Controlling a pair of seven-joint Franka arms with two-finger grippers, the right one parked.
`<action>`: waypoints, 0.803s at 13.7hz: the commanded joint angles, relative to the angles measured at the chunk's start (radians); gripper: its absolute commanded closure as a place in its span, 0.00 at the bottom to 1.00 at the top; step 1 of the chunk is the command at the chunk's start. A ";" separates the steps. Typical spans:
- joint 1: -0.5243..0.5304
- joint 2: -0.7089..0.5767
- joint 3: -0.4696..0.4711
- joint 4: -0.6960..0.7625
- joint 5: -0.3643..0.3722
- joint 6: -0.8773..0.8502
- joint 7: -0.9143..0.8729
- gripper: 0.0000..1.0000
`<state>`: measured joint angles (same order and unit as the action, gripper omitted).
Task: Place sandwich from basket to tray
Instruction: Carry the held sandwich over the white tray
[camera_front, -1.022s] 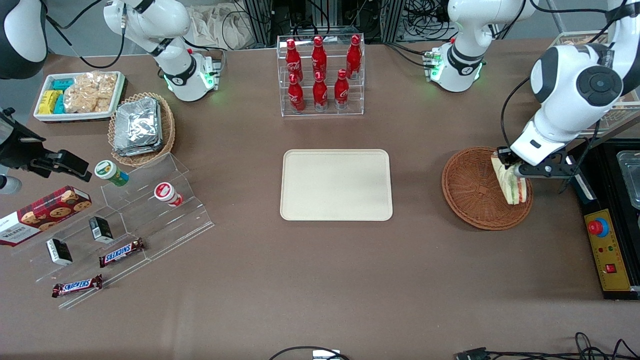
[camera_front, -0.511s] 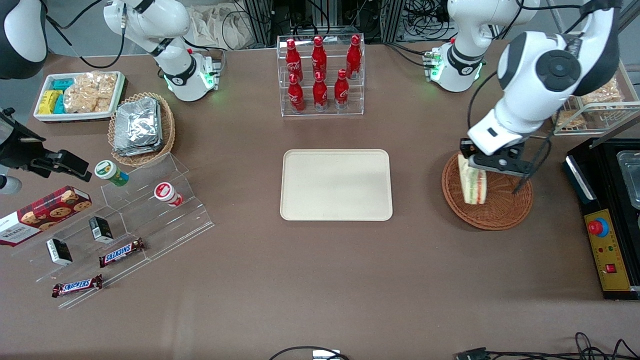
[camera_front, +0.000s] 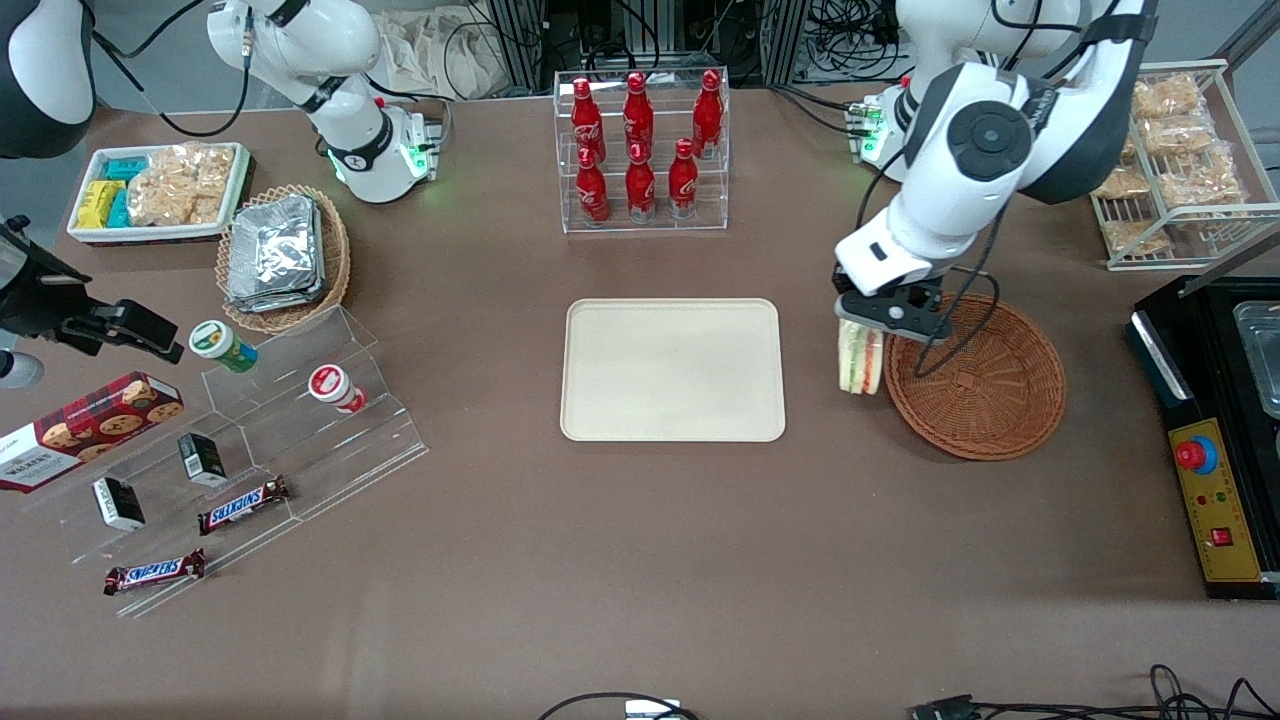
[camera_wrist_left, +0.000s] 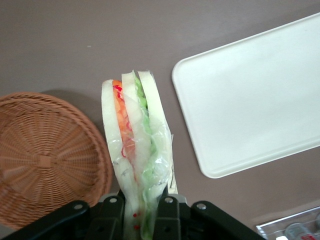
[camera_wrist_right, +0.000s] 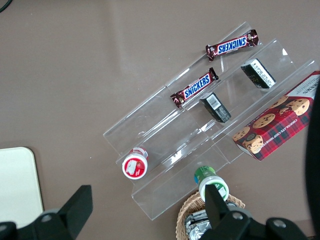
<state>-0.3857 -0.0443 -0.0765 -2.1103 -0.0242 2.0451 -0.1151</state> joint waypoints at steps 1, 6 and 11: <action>-0.080 0.114 0.012 0.108 -0.013 -0.009 -0.098 0.77; -0.179 0.294 0.012 0.225 -0.003 0.030 -0.248 0.77; -0.263 0.385 0.014 0.222 0.012 0.102 -0.322 0.77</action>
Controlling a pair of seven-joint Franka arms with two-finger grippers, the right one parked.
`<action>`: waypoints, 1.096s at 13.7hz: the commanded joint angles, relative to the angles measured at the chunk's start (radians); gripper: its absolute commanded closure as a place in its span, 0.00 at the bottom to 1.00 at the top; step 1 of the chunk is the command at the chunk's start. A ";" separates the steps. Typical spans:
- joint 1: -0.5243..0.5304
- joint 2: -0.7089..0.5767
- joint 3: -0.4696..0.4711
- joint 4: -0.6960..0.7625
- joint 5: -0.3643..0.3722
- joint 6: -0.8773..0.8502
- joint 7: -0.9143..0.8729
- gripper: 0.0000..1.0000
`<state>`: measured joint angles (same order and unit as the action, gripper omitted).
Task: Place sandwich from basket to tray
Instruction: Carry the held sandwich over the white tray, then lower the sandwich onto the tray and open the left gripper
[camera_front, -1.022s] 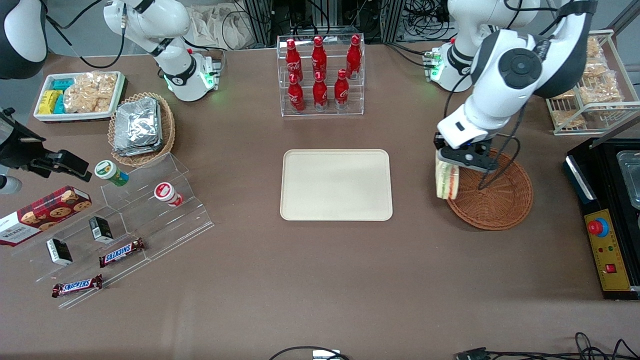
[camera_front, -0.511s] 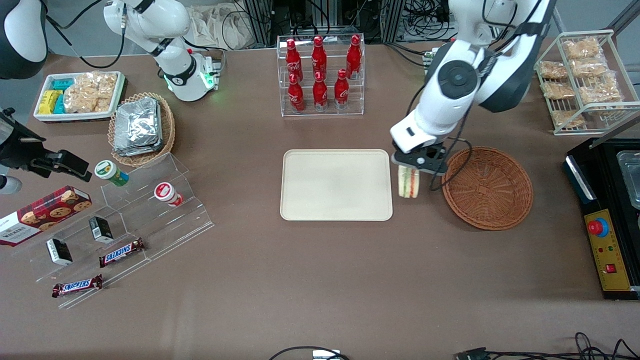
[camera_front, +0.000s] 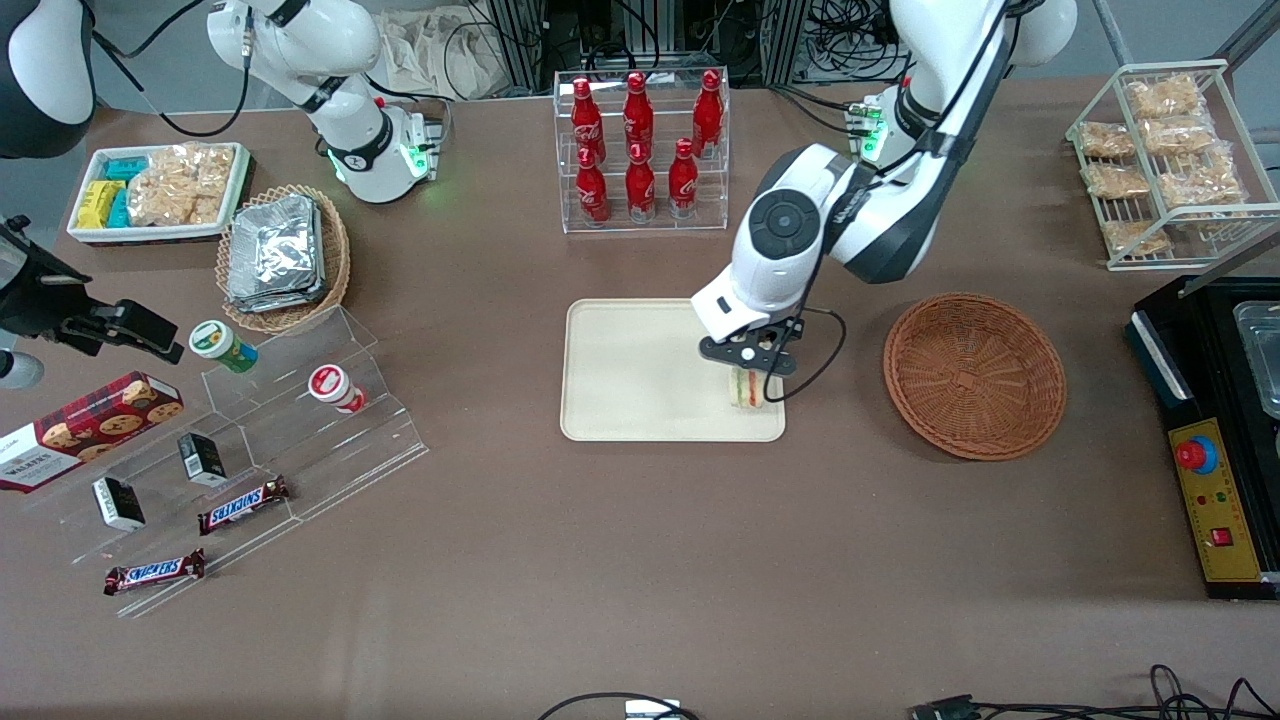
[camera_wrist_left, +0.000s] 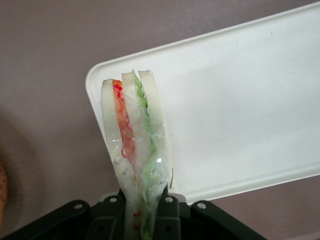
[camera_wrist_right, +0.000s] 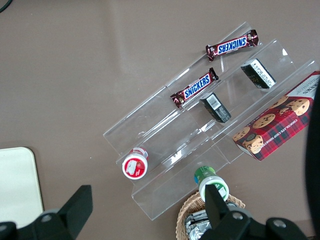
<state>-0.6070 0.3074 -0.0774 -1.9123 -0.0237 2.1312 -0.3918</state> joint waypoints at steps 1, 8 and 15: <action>-0.054 0.045 0.016 0.022 0.011 0.022 -0.053 0.77; -0.074 0.071 0.016 -0.105 0.064 0.171 -0.084 0.77; -0.076 0.087 0.016 -0.166 0.064 0.237 -0.104 0.71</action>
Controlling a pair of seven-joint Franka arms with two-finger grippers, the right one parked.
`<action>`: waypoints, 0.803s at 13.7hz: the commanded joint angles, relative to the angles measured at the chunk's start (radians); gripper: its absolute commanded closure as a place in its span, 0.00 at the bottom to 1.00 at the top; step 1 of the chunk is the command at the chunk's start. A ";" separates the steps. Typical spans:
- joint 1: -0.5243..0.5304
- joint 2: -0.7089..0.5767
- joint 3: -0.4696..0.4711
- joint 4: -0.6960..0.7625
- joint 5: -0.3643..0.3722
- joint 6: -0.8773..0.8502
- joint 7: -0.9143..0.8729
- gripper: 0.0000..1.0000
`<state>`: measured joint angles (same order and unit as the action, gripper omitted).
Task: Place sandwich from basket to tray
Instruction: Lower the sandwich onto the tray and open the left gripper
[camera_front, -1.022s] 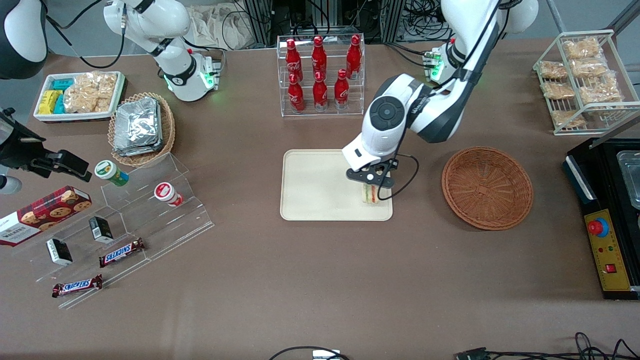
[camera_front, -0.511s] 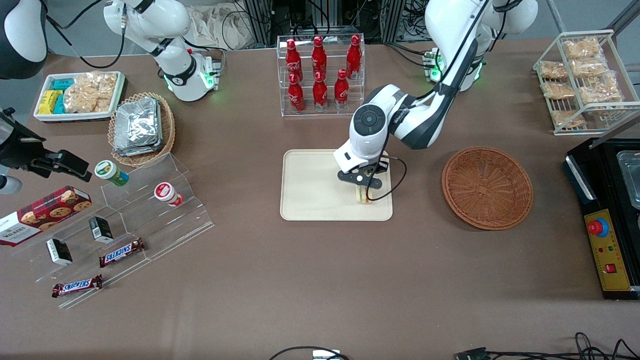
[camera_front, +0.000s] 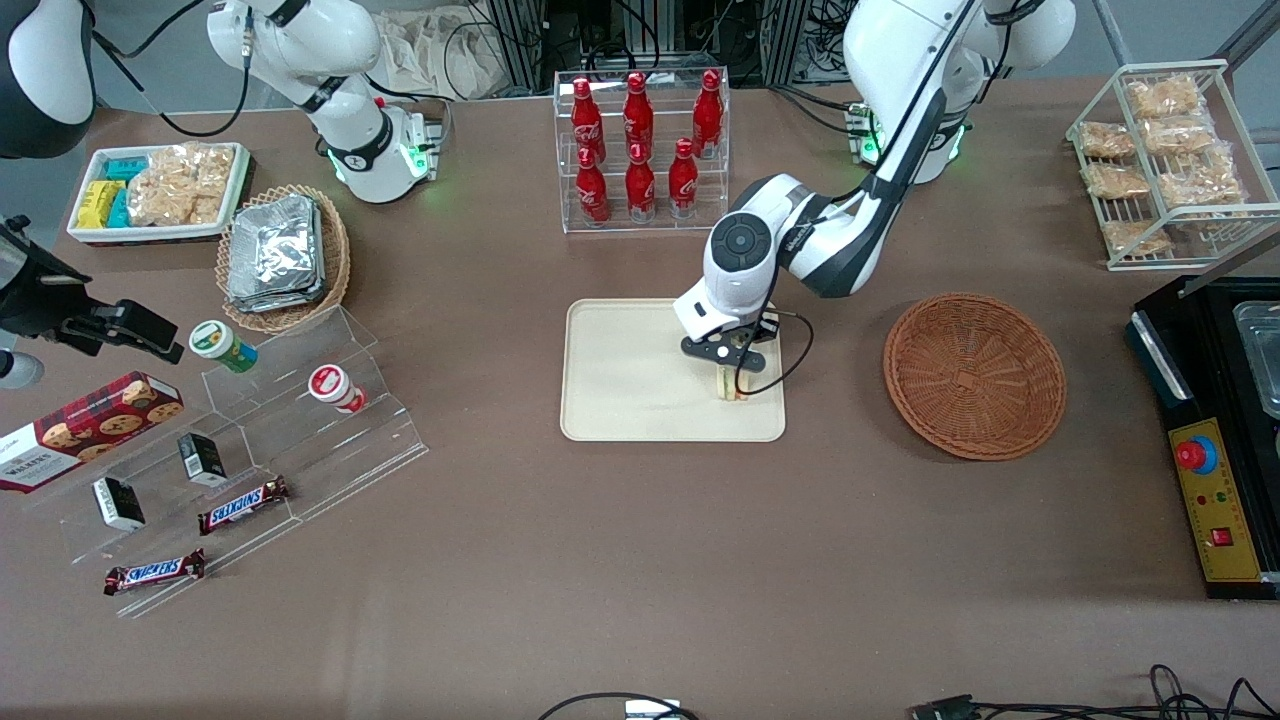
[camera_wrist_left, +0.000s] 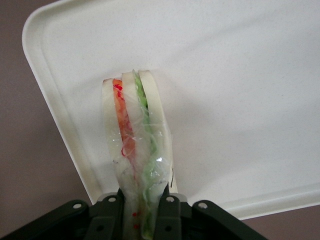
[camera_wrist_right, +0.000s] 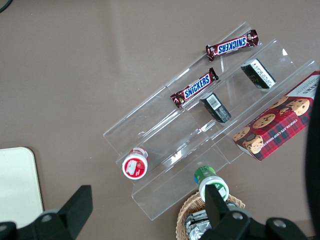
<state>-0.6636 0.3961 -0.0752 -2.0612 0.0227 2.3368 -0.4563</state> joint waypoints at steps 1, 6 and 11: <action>-0.019 0.006 0.014 -0.017 0.017 0.039 -0.050 0.67; -0.018 0.015 0.014 -0.011 0.017 0.038 -0.051 0.00; -0.004 -0.042 0.023 0.029 0.016 -0.071 -0.050 0.00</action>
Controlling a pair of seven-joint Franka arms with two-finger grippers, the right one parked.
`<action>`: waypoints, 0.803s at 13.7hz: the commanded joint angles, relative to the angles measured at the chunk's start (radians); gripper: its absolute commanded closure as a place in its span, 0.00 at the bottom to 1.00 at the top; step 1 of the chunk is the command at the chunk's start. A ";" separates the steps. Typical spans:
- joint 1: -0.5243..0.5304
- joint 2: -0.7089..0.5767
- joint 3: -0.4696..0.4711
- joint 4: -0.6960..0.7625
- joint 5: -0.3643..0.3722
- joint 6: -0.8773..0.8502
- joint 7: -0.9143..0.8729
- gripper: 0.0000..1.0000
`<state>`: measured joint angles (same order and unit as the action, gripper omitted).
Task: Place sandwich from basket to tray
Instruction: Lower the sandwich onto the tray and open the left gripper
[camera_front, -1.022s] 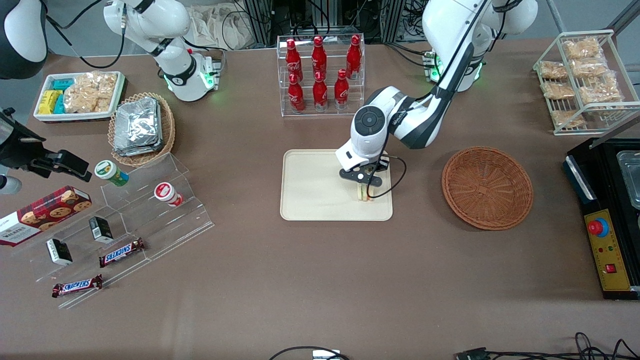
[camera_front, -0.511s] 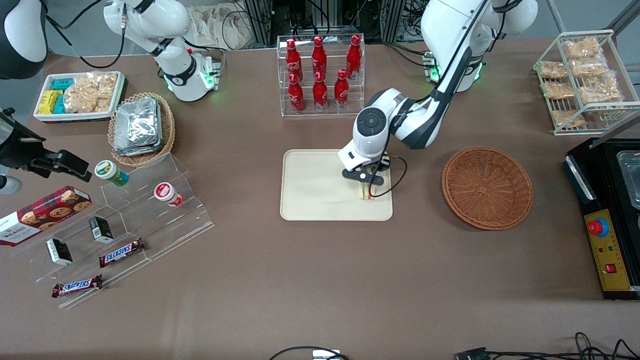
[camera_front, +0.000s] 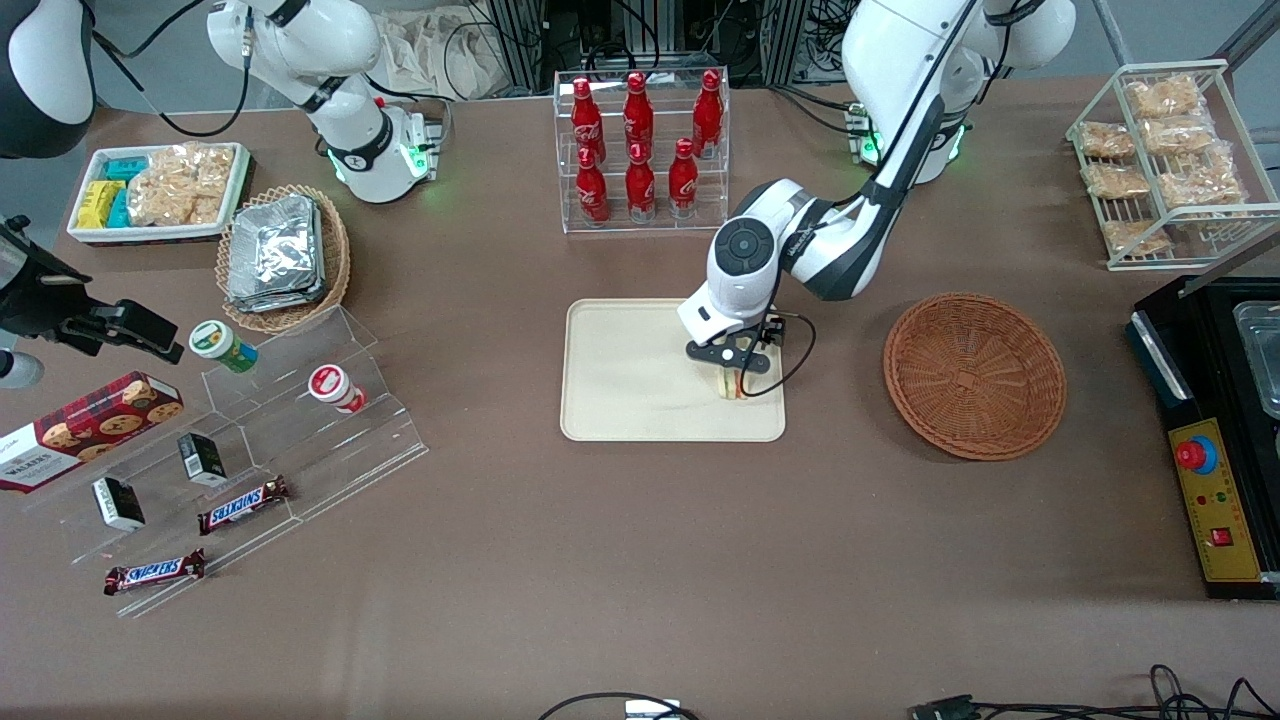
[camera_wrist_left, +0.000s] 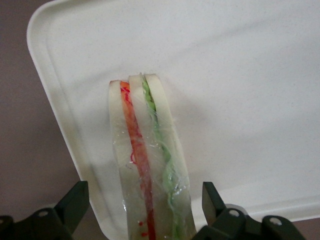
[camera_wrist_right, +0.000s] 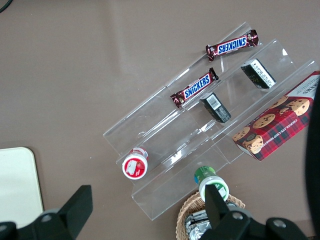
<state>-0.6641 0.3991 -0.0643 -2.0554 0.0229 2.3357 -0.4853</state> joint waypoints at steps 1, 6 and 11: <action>-0.002 -0.058 0.015 0.049 0.011 -0.111 -0.022 0.00; -0.005 -0.106 0.162 0.194 0.005 -0.277 -0.093 0.00; -0.003 -0.137 0.308 0.302 -0.006 -0.406 -0.075 0.00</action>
<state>-0.6595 0.2798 0.2016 -1.7723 0.0220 1.9575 -0.5544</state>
